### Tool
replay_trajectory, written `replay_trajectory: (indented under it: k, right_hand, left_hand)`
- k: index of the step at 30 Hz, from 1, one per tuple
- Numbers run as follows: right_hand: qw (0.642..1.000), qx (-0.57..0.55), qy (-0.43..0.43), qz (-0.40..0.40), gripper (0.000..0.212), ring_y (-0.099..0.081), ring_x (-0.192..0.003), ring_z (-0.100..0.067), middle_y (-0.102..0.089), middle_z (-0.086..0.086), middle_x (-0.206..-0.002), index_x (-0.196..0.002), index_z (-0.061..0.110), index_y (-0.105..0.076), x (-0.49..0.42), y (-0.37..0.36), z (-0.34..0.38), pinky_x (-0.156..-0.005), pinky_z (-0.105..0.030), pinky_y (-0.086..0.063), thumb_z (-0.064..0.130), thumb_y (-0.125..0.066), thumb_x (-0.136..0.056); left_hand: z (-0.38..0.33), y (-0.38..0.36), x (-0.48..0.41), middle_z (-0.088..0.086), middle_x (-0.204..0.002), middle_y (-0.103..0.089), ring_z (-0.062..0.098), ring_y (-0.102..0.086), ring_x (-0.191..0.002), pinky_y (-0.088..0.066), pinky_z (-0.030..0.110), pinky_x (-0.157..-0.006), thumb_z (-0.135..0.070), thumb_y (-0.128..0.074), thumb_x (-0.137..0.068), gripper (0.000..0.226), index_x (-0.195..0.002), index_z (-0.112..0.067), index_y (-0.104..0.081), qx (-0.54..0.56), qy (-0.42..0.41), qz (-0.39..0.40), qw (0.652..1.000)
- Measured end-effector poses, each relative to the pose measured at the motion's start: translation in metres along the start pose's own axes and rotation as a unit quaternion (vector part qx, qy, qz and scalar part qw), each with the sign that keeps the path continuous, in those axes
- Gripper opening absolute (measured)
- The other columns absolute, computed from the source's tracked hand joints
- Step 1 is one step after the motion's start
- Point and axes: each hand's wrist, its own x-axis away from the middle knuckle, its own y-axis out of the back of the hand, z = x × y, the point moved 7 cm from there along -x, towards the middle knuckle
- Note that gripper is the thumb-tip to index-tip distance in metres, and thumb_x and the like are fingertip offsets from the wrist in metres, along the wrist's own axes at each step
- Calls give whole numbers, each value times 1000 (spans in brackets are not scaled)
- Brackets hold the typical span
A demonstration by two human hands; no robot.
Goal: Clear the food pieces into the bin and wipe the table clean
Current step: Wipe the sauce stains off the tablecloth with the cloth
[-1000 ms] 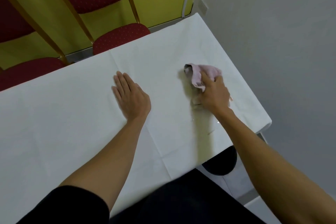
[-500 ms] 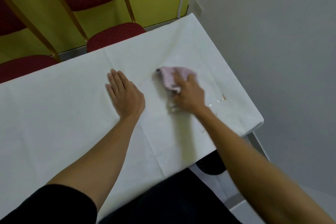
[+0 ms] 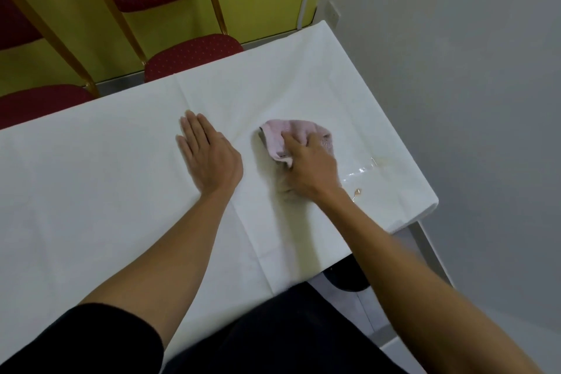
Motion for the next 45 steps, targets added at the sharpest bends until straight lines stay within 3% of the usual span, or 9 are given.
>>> replay_trajectory:
  k: [6,10,13,16,22,30,35,42,45]
  right_hand:
    - [995,33,-96,-3,78,-53,-118,-37,-41,-11,-137,-144,50,-39,-23,40,-76,-88,-40,-45,24,-69,-77]
    - [990,-6,-140,-17,57,-52,-119,-35,-41,-12,-139,-141,40,-48,-31,52,-86,-90,-40,-42,28,-63,-87]
    - [996,-57,-74,-10,48,-48,-125,-31,-39,-10,-143,-135,36,-54,-20,28,-36,-97,-37,-41,24,-58,-88]
    - [998,-51,4,33,59,-45,-125,-28,-42,-11,-139,-143,41,-43,0,-4,0,-82,-38,-45,27,-57,-88]
    - [995,-43,-91,13,76,-56,-111,-32,-43,-5,-130,-141,53,-42,-14,24,-64,-87,-42,-50,25,-72,-77]
    - [993,-92,-71,-8,63,-34,-141,-28,-34,-1,-153,-142,41,-47,-7,31,-37,-107,-43,-40,22,-62,-84]
    - [991,-129,-33,-5,54,-46,-126,-28,-45,-7,-135,-141,43,-46,44,-19,12,-84,-39,-48,41,-61,-89]
    - [989,-55,-136,-3,96,-51,-123,-33,-36,-7,-147,-151,46,-31,58,4,-79,-90,-39,-46,25,-80,-71]
    - [979,-34,-198,-36,87,-50,-127,-37,-32,-9,-151,-150,45,-30,58,31,-133,-96,-46,-47,21,-71,-78]
  left_hand:
    - [1,0,0,17,-166,-12,31,-7,-155,-11,49,-125,-24,-25,-105,58,-156,1,-17,1,0,11,1000]
    - [-1,2,0,17,-166,-11,31,-7,-155,-11,48,-125,-25,-24,-105,58,-156,1,-17,1,3,7,1000]
    - [0,1,1,18,-165,-14,32,-9,-154,-11,49,-125,-23,-26,-104,58,-156,2,-19,5,4,7,1000]
    - [2,1,-1,19,-164,-16,33,-10,-154,-12,50,-124,-22,-27,-104,57,-155,3,-20,13,0,1,1000]
    - [2,-1,-2,21,-164,-15,34,-10,-154,-12,51,-124,-22,-25,-103,58,-155,4,-20,15,-7,6,1000]
    - [6,6,6,19,-166,-1,30,3,-155,1,54,-124,-23,-34,-103,65,-157,2,-10,69,-33,52,996]
    - [-18,5,95,22,-163,-17,33,-12,-154,-3,52,-124,-21,-47,-97,65,-153,5,-27,55,-182,12,982]
    - [-9,1,110,19,-165,-11,30,-6,-155,-8,54,-123,-30,-20,-107,59,-155,4,-19,11,-180,38,983]
    - [-7,-1,109,18,-166,-8,29,-3,-155,-7,54,-123,-30,-19,-107,60,-156,4,-15,16,-177,52,983]
